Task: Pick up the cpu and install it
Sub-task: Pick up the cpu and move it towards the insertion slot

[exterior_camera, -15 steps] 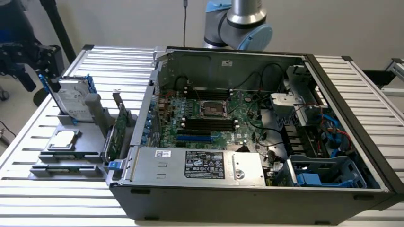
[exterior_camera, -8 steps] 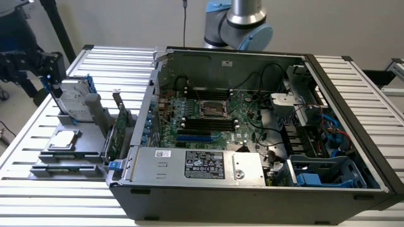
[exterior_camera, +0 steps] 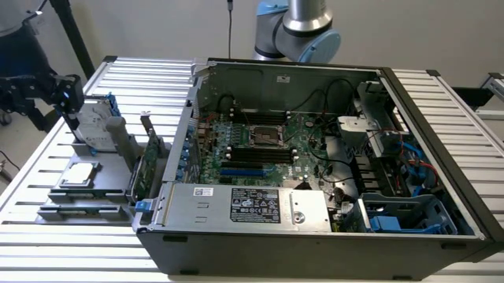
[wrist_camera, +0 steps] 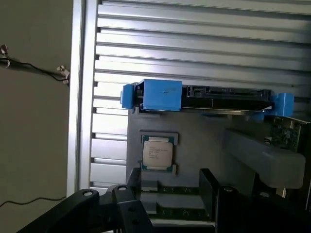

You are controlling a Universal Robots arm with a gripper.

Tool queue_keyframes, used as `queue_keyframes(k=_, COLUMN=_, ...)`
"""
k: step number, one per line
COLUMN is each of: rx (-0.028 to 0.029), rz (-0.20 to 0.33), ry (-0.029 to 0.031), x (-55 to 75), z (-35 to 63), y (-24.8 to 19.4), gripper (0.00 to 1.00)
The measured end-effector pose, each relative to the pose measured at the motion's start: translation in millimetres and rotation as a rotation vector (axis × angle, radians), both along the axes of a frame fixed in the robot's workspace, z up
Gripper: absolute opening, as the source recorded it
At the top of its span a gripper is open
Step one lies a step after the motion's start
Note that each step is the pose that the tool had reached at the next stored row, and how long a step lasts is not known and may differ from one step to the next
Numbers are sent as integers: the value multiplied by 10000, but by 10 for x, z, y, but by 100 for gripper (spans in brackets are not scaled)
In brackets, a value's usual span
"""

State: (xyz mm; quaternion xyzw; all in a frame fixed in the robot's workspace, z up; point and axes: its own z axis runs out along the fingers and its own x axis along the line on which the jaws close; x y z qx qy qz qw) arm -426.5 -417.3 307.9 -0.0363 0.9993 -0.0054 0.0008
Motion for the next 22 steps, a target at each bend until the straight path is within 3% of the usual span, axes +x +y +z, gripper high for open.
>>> queue_keyframes(k=10, rx=16, rz=634, ry=1, x=-80, z=-183, y=-5, gripper=60)
queue_keyframes(k=22, rx=16, rz=459, ry=1, x=-117, z=-400, y=-5, gripper=60)
